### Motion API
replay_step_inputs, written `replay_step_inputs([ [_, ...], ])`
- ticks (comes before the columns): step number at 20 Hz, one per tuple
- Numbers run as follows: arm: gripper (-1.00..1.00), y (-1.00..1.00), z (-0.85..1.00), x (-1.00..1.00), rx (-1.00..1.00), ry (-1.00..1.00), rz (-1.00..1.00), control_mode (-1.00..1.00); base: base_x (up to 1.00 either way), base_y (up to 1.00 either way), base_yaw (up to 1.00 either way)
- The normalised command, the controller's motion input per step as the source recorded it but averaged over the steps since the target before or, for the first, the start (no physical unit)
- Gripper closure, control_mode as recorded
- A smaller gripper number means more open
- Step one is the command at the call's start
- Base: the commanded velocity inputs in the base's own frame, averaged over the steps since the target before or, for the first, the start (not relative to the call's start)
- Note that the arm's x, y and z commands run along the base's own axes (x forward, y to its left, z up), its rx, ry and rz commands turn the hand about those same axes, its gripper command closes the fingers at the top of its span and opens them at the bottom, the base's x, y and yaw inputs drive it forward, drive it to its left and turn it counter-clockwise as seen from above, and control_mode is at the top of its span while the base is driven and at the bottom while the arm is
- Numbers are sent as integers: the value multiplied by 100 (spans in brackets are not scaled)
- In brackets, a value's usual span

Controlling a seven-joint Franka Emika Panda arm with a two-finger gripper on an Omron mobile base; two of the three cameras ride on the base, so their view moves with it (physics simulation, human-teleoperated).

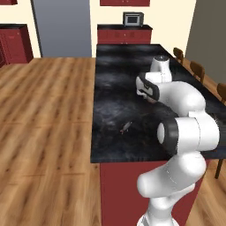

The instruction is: Open the fridge, remove the orange, potato, and fish, and place them on any counter.

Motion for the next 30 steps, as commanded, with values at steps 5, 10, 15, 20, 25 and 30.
replay_step_inputs([
  [5, 100, -9, -100, 80, 3, 17, -3, -100, 0, 0, 0],
  [10, 100, -9, -100, 55, 3, 6, -1, -100, 0, 0, 0],
  [15, 100, -8, -100, 7, 1, -3, 0, -100, 0, 0, 0],
  [20, 100, 0, -80, 0, 0, -26, 0, -100, 0, 0, 0],
  [25, -100, 0, -11, -8, 0, -38, 0, -100, 0, 0, 0],
  [30, -100, 0, 33, -22, 0, -4, 0, -100, 0, 0, 0],
])
